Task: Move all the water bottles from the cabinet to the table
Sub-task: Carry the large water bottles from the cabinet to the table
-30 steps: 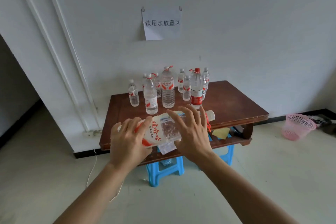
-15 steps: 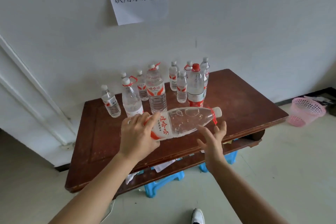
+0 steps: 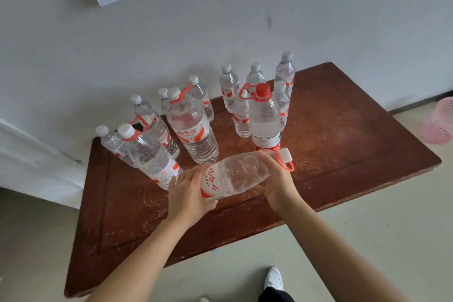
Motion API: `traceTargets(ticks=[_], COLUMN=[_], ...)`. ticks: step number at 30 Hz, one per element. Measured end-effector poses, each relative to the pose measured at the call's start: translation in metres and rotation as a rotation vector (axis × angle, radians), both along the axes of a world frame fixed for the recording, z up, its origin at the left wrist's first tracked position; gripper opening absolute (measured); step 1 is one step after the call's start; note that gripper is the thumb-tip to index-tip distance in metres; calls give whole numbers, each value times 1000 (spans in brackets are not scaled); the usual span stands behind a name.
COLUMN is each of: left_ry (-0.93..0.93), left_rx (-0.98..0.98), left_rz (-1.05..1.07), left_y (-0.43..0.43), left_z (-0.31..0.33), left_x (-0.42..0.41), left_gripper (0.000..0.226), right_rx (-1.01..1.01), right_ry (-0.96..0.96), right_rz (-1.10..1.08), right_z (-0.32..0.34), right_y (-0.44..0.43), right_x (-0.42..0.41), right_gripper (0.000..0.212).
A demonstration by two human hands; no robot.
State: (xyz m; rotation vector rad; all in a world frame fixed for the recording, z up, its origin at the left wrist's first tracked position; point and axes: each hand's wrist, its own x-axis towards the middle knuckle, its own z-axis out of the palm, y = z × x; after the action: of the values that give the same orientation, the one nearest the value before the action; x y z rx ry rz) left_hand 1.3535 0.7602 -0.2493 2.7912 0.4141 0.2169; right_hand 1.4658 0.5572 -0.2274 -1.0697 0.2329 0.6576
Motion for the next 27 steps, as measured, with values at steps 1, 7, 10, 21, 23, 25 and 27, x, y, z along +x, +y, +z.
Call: traceTargets(ticks=[1, 7, 10, 21, 23, 25, 27], left_ry=[23, 77, 61, 123, 136, 134, 135], left_rx=[-31, -155, -310, -723, -782, -841, -869], left_rz=[10, -79, -74, -104, -73, -36, -20], left_y=[4, 18, 23, 66, 74, 79, 80], left_z=[-7, -30, -36, -69, -73, -80, -83], left_x=[6, 37, 47, 27, 20, 16, 15], left_gripper=[96, 99, 100, 98, 98, 102, 104], right_rx=[-18, -214, -326, -744, -779, -784, -787], right_ry=[4, -143, -390, -780, -835, -854, -866], right_rz=[-13, -85, -57, 356, 404, 406, 404], right_z=[-3, 13, 31, 39, 40, 41, 41], right_y=[3, 18, 30, 107, 127, 143, 149], right_x=[3, 5, 4, -21, -25, -27, -28], right_gripper=[46, 32, 24, 46, 52, 55, 53])
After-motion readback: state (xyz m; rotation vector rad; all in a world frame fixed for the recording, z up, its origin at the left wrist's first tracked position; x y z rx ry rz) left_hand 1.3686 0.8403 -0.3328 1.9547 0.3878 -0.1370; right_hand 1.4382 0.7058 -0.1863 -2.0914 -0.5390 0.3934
